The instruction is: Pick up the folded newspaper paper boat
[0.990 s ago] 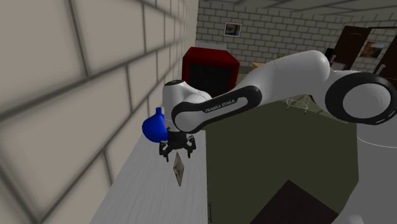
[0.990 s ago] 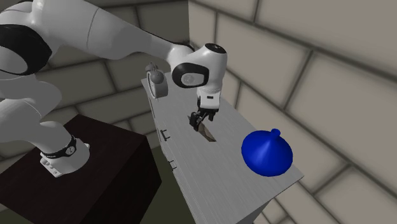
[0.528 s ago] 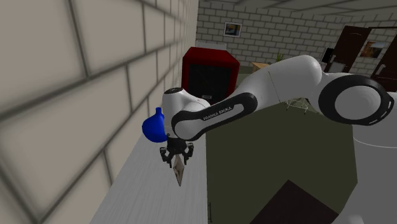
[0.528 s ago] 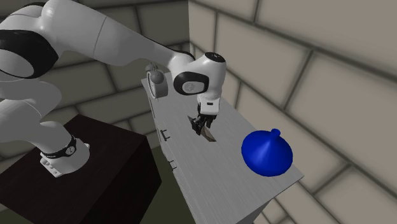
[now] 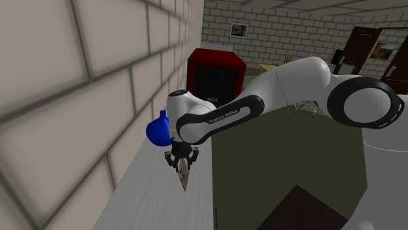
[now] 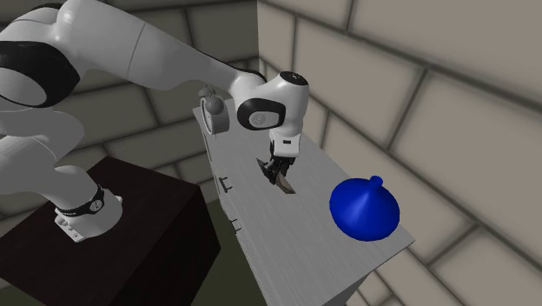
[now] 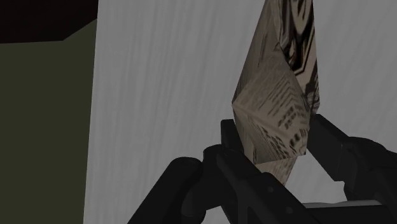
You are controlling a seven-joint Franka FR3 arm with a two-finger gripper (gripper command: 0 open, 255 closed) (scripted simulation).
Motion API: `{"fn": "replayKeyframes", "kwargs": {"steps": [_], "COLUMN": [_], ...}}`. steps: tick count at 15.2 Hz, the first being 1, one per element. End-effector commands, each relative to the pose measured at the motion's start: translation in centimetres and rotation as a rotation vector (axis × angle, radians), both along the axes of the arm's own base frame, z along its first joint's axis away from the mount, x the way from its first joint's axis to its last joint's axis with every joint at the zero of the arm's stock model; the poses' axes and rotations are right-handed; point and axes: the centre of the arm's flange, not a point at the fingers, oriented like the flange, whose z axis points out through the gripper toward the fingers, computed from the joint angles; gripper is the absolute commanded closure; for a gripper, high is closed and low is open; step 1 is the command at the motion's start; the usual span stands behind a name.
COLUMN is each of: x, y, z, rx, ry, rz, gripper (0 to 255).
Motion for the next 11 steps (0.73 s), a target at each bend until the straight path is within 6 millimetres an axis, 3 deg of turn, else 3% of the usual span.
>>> {"fn": "replayKeyframes", "kwargs": {"steps": [1, 11], "x": [-0.1, -0.1], "y": [0.0, 0.0], "z": [-0.1, 5.2], "rx": [0.0, 0.0], "ry": [0.001, 0.001], "rz": [0.001, 0.001], "gripper": [255, 255]}}
